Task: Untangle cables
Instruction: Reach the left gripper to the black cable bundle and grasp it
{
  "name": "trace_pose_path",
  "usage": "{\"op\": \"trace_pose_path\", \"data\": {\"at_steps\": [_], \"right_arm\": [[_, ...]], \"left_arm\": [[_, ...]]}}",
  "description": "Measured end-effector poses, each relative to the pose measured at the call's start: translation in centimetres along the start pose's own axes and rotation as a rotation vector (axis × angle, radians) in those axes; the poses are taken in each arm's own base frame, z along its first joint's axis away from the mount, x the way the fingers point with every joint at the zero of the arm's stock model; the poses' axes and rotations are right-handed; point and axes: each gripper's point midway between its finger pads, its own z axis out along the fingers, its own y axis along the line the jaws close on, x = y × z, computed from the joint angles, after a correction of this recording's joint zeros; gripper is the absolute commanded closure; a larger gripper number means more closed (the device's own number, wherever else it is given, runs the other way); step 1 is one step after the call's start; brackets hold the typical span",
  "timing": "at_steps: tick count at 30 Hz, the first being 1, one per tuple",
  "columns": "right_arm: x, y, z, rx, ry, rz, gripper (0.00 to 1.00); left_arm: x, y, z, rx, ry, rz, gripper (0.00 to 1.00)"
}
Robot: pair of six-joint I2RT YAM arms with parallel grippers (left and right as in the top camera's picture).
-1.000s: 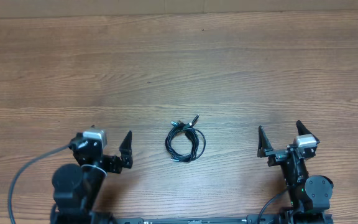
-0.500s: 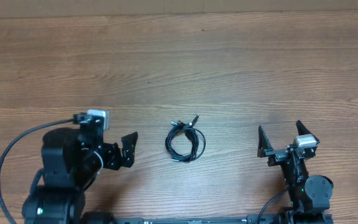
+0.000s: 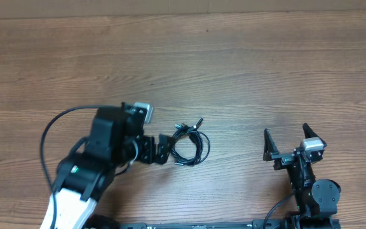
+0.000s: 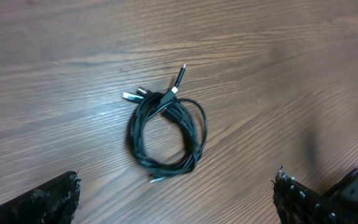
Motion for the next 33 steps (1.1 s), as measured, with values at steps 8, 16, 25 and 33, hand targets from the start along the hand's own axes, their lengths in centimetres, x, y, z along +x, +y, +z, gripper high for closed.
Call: {"op": "trace_pose_path", "data": {"at_steps": [8,16,25,33], "right_arm": [[0.0,0.0,0.0,0.000,0.000,0.001,0.00],[0.0,0.0,0.0,0.000,0.000,0.000,0.00],[0.0,0.0,0.0,0.000,0.000,0.000,0.00],[0.0,0.0,0.0,0.000,0.000,0.000,0.00]], "left_arm": [[2.6,1.8,5.5,-0.044,0.222,-0.294,0.01],[6.5,4.3,9.5,-0.175,0.415,-0.574,0.12],[8.5,5.4,10.8,-0.396,0.407,-0.599,0.27],[8.7,6.2,12.2,-0.528,0.330,-0.528,0.31]]}}
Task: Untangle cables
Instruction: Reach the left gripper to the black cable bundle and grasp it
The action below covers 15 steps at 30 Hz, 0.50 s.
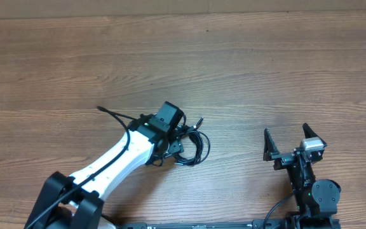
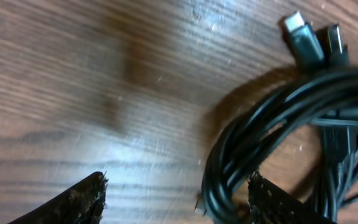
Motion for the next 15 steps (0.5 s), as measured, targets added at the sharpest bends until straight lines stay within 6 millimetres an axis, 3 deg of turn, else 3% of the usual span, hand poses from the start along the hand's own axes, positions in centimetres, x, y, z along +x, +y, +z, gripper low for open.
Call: {"op": "trace_pose_path", "data": {"at_steps": [4,15], "right_arm": [[0.0,0.0,0.0,0.000,0.000,0.000,0.00],[0.0,0.0,0.0,0.000,0.000,0.000,0.00]], "left_arm": [[-0.2,0.1,0.6,-0.020,-0.013,-0.007,0.37],[-0.3,-2.0,0.6,0.078,-0.002,0.061,0.29]]}}
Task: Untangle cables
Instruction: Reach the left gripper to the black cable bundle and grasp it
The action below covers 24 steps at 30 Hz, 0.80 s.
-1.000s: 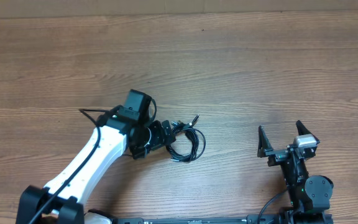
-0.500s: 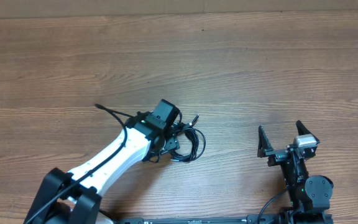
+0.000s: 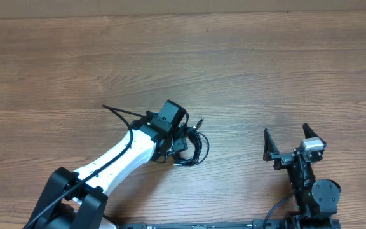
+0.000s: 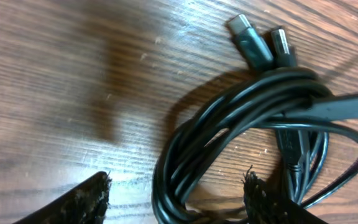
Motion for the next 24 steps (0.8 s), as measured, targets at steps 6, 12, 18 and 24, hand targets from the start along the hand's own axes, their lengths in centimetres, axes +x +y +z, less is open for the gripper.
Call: {"op": "trace_pose_path", "data": {"at_steps": [6,12,18,24], "right_arm": [[0.0,0.0,0.0,0.000,0.000,0.000,0.00],[0.0,0.0,0.0,-0.001,0.000,0.000,0.00],[0.0,0.0,0.0,0.000,0.000,0.000,0.00],[0.0,0.0,0.0,0.000,0.000,-0.001,0.00]], "left_arm": [[-0.1,-0.1,0.1,0.003,-0.002,0.130,0.59],[0.4,0.7,1.9,-0.046,0.036,0.176,0.62],[0.2,0.7,2.7,-0.063,0.046,0.202,0.96],[-0.2,0.9,2.3,-0.087,0.037,0.241,0.96]]}}
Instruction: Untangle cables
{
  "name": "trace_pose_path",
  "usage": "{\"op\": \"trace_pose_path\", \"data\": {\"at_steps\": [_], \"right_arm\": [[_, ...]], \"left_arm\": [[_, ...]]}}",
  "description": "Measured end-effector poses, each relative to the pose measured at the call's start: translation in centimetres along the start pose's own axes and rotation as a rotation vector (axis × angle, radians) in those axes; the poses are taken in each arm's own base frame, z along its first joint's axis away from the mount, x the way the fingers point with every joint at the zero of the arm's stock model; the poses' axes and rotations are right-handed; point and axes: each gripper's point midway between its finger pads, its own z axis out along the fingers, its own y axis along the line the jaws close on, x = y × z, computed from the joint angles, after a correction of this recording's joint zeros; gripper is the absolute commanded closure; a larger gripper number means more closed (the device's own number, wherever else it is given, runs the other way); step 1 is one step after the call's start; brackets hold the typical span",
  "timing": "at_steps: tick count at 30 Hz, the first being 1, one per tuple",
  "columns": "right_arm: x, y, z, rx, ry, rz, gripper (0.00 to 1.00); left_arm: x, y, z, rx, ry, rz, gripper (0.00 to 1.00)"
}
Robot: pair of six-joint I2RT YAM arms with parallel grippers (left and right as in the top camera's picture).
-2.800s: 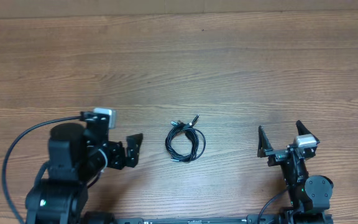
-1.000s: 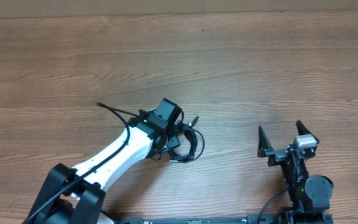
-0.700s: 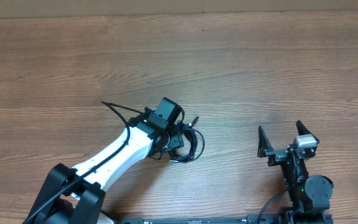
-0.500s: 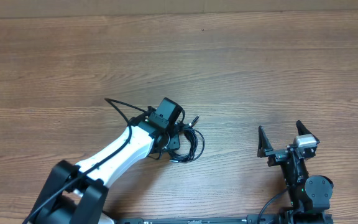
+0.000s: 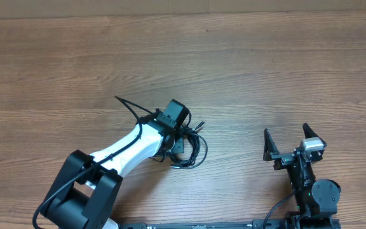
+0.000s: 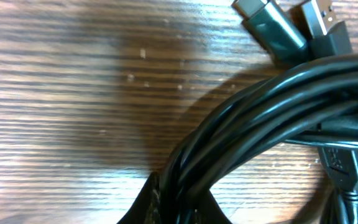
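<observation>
A coil of black cables (image 5: pixel 196 151) lies on the wooden table (image 5: pixel 246 70), left of centre. Its plugs (image 6: pixel 272 25) stick out at the coil's top. My left gripper (image 5: pixel 178 141) sits on the coil's left side. In the left wrist view the left gripper (image 6: pixel 179 208) is shut on the bundle of black cables (image 6: pixel 253 118), its two dark fingers (image 6: pixel 143 208) pinched tight against the strands at the bottom edge. My right gripper (image 5: pixel 286 131) stands open and empty near the front right, well away from the coil.
The left arm's own black lead (image 5: pixel 132 108) arcs up behind its wrist. The right arm's base (image 5: pixel 316 194) sits at the front edge. Bare wood lies all around the coil.
The left gripper's jaws stood open astride the coil's left side; now they are shut on the strands. The wrist sits slightly further right. The right arm has not moved.
The left gripper first hung open to the left of the coil, high enough to see all of it. Then it was low at the coil's left edge, jaws open beside the strands, then astride them. Now it is shut on the bundle. The right arm stayed still.
</observation>
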Motion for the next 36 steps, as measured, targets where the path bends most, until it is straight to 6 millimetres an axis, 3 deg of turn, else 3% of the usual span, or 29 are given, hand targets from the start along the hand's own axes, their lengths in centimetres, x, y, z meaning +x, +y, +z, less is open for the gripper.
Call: {"op": "trace_pose_path", "data": {"at_steps": [11,25,31,36], "right_arm": [[0.0,0.0,0.0,0.000,0.000,0.000,0.00],[0.0,0.0,0.0,0.000,-0.001,0.016,0.00],[0.0,0.1,0.0,-0.006,0.001,0.341,0.00],[0.4,0.7,0.1,-0.036,0.026,0.507,0.00]], "left_arm": [[-3.1,-0.4,-4.4,-0.061,-0.038,0.039,0.96],[-3.7,-0.6,-4.5,-0.045,-0.056,-0.068,0.96],[-4.6,-1.3,-4.5,-0.016,-0.092,-0.081,0.96],[-5.2,-1.7,-4.6,0.002,-0.115,-0.058,0.96]]}}
